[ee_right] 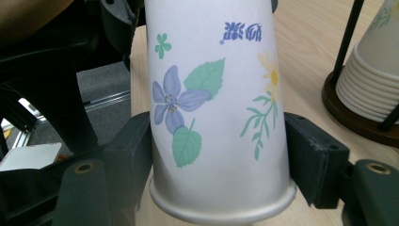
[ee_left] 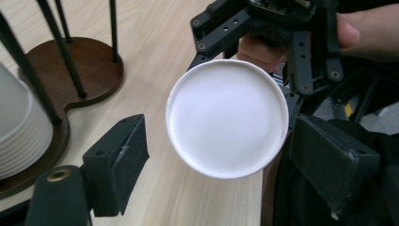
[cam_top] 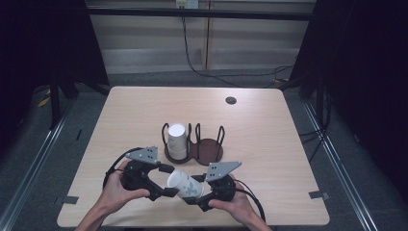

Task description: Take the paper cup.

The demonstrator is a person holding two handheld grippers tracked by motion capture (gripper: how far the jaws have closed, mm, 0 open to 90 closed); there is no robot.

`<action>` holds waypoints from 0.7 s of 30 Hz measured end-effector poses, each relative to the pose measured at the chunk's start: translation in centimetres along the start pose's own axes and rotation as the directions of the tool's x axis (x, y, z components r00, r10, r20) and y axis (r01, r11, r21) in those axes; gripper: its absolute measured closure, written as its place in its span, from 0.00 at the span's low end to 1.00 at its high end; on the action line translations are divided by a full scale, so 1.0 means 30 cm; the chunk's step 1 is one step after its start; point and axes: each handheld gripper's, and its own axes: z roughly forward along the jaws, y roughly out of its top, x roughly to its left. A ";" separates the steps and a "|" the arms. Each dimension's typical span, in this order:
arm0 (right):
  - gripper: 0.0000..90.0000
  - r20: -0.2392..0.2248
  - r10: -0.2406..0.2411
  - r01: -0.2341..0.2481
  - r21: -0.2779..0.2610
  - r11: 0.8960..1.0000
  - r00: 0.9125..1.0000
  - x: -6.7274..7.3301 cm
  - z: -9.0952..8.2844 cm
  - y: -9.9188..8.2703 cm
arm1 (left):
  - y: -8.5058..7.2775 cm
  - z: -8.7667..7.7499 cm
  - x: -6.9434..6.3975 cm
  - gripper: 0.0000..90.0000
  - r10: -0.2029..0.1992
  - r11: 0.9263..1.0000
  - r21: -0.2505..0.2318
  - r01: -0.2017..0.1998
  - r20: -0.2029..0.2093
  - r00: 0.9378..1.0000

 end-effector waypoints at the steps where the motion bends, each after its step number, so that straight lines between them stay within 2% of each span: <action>1: 0.33 0.003 0.002 -0.002 0.007 1.000 1.000 -0.003 -0.007 0.003 | 0.000 0.000 -0.001 0.25 -0.005 1.000 0.004 0.005 -0.001 1.000; 8: 0.33 0.030 0.018 -0.018 0.000 1.000 0.999 -0.023 -0.039 0.008 | 0.001 -0.001 -0.001 0.24 0.014 0.999 0.036 -0.012 -0.044 0.999; 10: 0.33 0.031 0.022 -0.023 0.009 1.000 0.999 -0.026 -0.045 0.004 | -0.001 0.001 0.004 0.23 0.022 0.999 0.042 -0.021 -0.035 0.999; 11: 0.33 0.035 0.022 -0.022 0.018 1.000 0.999 -0.026 -0.045 0.004 | -0.001 0.001 0.004 0.23 0.028 0.998 0.058 -0.026 -0.041 0.999; 16: 0.33 0.038 0.027 -0.029 0.043 0.999 0.999 -0.029 -0.044 0.004 | -0.017 0.007 0.003 0.23 0.028 0.997 0.070 -0.024 -0.062 0.998; 18: 0.33 0.042 0.034 -0.037 0.058 0.998 0.999 -0.034 -0.045 0.005 | -0.034 0.020 0.007 0.23 0.042 0.994 0.106 -0.035 -0.074 0.996; 21: 0.33 0.045 0.027 -0.031 0.078 0.996 0.999 -0.038 -0.054 0.018 | -0.040 0.024 0.010 0.23 0.016 0.994 0.112 -0.009 -0.061 0.998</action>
